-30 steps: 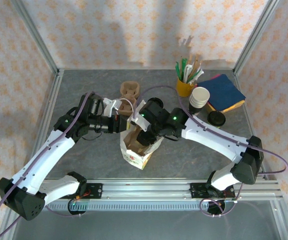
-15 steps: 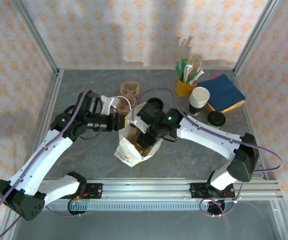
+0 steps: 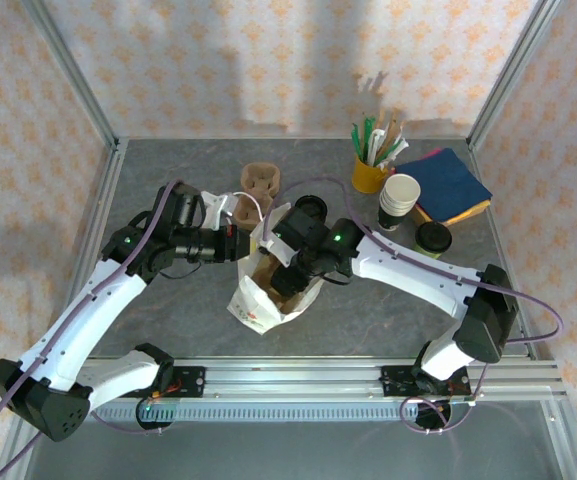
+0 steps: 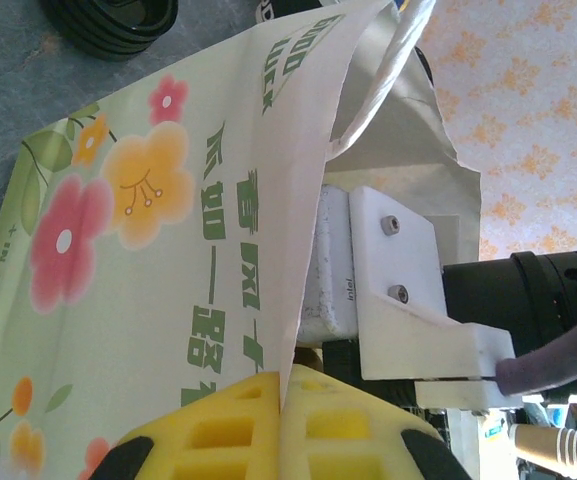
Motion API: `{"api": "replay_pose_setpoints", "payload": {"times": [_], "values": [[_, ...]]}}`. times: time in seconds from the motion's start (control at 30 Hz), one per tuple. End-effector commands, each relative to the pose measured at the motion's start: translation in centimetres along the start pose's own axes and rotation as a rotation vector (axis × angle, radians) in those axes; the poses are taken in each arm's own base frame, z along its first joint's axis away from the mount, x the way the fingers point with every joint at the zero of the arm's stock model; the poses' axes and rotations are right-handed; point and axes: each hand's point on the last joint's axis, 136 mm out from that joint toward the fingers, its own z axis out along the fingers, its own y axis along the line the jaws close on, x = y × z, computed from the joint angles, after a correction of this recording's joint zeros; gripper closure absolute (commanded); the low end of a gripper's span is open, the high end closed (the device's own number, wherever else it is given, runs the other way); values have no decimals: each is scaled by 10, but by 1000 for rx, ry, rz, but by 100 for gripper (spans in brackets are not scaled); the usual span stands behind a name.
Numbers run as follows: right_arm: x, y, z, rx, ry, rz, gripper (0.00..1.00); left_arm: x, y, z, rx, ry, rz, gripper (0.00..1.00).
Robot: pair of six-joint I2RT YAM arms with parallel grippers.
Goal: Pack the takeout coffee
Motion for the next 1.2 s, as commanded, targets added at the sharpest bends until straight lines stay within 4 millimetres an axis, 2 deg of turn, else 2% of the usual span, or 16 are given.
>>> {"api": "replay_pose_setpoints", "payload": {"times": [0.0, 0.37, 0.53, 0.7, 0.93, 1.17], "values": [[-4, 2, 11, -6, -19, -17, 61, -9, 3, 0, -11, -50, -8, 100], [-6, -6, 25, 30, -48, -31, 56, -7, 10, -1, -17, -61, -25, 100], [-13, -5, 20, 32, -70, -24, 44, -7, 11, -1, -19, -60, -28, 100], [-24, -3, 1, 38, -104, 0, 35, -8, 10, -2, -18, -62, -28, 100], [-47, 4, -43, 26, -204, 70, 27, -9, 12, -3, -39, -70, -38, 100], [-66, 21, -81, -68, -351, 137, 26, -10, 10, -3, -29, -69, -52, 100]]}}
